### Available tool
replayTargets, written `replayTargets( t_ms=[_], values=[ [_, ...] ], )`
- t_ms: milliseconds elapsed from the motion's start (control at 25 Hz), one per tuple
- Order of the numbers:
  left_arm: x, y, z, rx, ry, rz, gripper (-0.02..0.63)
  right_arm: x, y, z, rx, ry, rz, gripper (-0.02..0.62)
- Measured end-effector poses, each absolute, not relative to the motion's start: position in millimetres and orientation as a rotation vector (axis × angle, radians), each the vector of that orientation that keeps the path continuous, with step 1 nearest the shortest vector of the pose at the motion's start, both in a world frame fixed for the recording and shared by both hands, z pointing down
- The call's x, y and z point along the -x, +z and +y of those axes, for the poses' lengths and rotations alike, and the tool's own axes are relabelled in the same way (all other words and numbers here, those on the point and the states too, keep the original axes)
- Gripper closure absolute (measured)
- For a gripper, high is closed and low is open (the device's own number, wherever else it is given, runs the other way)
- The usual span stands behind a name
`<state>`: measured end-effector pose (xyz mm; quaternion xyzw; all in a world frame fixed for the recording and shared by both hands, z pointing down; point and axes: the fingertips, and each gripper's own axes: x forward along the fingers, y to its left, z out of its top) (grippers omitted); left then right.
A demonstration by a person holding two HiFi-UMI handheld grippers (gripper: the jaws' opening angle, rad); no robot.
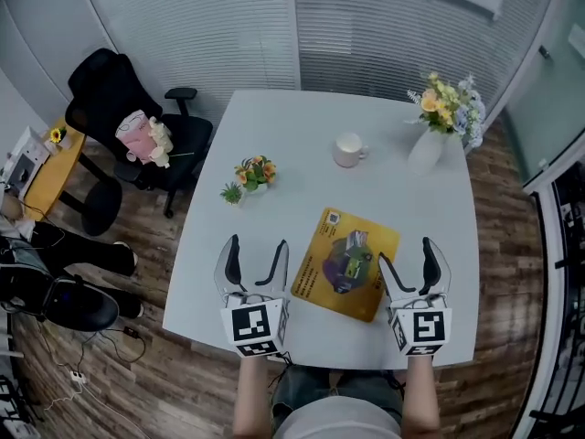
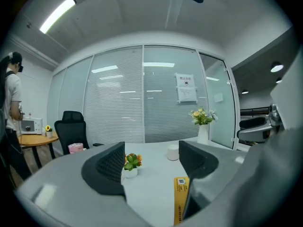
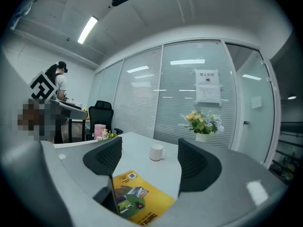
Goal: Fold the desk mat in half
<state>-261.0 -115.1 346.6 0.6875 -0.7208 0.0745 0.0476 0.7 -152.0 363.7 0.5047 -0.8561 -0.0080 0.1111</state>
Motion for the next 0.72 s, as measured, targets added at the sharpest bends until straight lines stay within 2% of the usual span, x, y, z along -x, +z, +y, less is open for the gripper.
replayTargets(
  t_ms=[280, 720],
  values=[
    [244.2, 362.5, -136.1, -2.257, 0.281, -2.007, 0.264, -19.5, 388.1, -144.0, -1.526, 0.043, -2.417, 0.201],
    [213.6, 406.1, -144.2, -2.527, 0.576, -1.634, 0.267, -25.0, 428.9, -122.6, -1.348, 0.123, -2.351, 0.201]
  ],
)
